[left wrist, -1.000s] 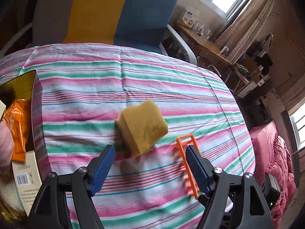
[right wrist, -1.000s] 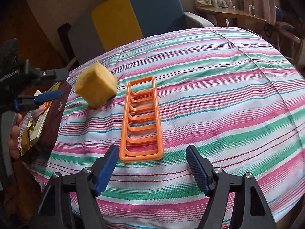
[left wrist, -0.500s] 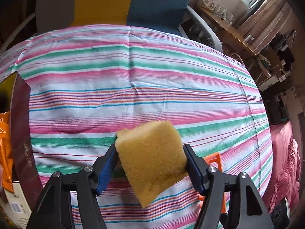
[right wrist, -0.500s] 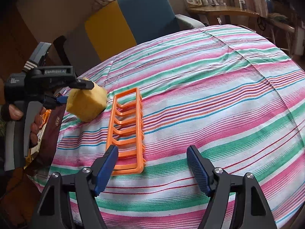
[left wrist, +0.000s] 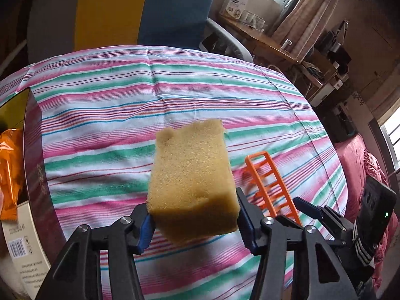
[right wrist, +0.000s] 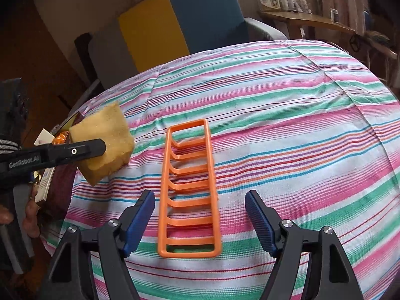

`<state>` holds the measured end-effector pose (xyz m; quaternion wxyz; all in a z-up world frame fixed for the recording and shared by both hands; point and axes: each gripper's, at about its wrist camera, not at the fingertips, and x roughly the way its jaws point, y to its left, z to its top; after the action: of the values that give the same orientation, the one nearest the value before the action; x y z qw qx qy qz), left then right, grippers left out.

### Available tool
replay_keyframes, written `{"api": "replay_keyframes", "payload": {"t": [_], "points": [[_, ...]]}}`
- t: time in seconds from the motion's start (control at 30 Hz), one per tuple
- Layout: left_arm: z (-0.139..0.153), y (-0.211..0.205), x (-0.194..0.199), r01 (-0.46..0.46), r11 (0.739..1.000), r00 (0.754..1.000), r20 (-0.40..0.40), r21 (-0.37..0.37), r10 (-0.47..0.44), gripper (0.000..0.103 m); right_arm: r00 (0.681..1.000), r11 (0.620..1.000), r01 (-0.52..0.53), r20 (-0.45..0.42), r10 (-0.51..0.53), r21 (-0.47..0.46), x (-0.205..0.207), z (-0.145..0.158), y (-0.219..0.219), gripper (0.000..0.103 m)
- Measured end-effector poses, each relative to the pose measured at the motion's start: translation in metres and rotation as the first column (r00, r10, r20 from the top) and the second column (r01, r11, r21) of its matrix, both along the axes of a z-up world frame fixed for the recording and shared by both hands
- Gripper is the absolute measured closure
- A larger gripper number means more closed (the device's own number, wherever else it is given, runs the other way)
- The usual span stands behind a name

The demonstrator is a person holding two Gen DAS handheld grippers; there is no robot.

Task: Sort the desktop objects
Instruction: 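Lift the yellow sponge with the left tool while the right tool lifts the orange rack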

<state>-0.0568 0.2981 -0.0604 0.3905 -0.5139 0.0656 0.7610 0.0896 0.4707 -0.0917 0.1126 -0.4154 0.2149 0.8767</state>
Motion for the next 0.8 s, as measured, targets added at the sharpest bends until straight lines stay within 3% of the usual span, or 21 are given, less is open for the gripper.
{"api": "replay_keyframes", "payload": {"t": [0.2,0.27,0.3,0.33,0.6,0.8], "points": [[0.009,-0.027,0.027,0.03,0.999,0.998,-0.056,0.02,-0.029,0.047,0.999,0.995,-0.015,0.04,0.011,0.099,-0.013,-0.005,-0.014,0.027],[0.012,-0.034,0.037,0.039,0.999,0.996,-0.082,0.017,-0.038,0.047,0.998,0.99,-0.017,0.059,0.008,0.138,-0.014,-0.005,-0.016,0.035],[0.014,-0.037,0.042,0.044,0.999,0.995,-0.095,0.015,-0.042,0.047,0.998,0.988,-0.02,0.066,0.01,0.152,-0.014,-0.005,-0.018,0.047],[0.013,-0.04,0.047,0.048,0.999,0.993,-0.105,0.009,-0.047,0.047,0.998,0.987,-0.022,0.069,0.011,0.158,-0.013,-0.004,-0.02,0.053],[-0.005,-0.056,0.079,0.07,0.997,0.985,-0.153,-0.034,-0.074,0.047,0.997,0.988,-0.027,0.082,0.015,0.154,0.015,-0.002,-0.042,0.053],[-0.013,-0.064,0.088,0.091,0.996,0.989,-0.12,0.014,-0.089,0.039,0.997,0.994,-0.025,0.069,0.018,0.104,0.033,-0.002,-0.056,0.049]]}}
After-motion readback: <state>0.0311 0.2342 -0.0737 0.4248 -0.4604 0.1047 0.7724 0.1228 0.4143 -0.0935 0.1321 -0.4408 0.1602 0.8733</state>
